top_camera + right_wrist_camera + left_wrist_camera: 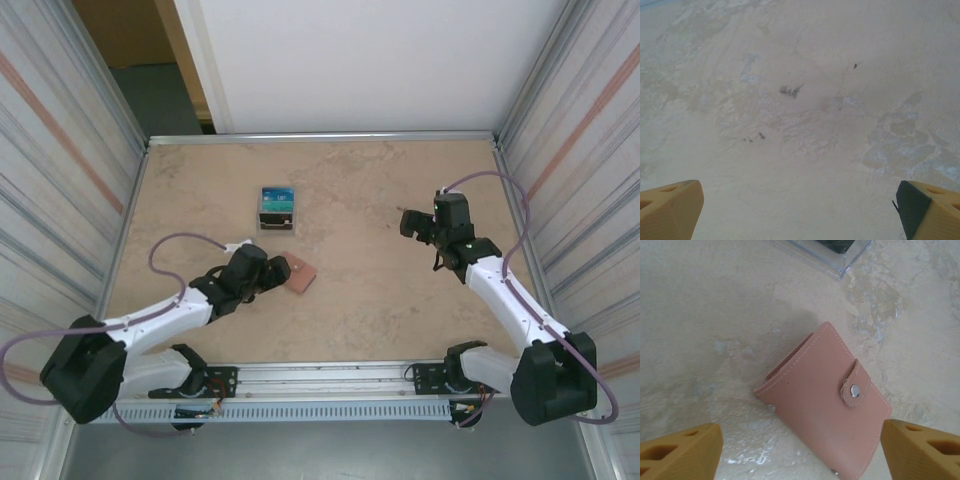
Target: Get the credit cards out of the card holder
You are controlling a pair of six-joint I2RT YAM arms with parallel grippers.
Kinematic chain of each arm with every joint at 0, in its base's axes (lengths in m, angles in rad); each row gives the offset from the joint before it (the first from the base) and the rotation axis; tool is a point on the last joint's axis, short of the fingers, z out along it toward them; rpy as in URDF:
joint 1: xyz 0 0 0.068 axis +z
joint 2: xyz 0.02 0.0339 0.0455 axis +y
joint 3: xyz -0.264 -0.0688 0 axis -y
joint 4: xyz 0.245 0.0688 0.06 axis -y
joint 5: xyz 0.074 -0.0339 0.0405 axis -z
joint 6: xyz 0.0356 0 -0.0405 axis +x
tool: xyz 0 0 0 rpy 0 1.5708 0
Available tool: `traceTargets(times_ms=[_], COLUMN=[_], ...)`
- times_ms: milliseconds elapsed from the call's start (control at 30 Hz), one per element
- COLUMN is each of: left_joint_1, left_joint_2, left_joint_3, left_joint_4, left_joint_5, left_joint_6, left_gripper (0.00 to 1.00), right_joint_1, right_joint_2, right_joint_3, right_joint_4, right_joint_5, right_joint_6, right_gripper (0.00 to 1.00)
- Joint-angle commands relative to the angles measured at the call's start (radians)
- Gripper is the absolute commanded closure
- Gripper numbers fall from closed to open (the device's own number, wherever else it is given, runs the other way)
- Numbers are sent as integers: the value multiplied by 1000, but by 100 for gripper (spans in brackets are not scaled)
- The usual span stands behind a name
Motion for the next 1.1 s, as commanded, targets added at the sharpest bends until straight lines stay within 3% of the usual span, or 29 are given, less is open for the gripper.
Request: traceTargets(times_ms=[0,233,433,600,833,1067], left_joint_1=[-4,4,5,5,-2,-21], left_joint_2=[40,163,273,354,427,370], left_joint_3=[29,76,126,220,378,388], left_joint_4=[65,47,104,75,-115,-245], left_joint_5=[30,87,161,211,225,176], left_joint_6=[-18,-25,0,111,275,275], left_gripper=[24,34,34,33,33,18], right_joint_1=[18,22,24,23,23,24], right_joint_2=[-8,-11,-7,-7,-7,-19], right_joint_3=[48,62,67,70,70,63], right_joint_4=[-65,-101,-113,-130,-146,-150], right_joint_5=[22,45,59,75,80,79], right_joint_6=[42,67,77,76,81,89], right_gripper=[1,1,1,1,1,1])
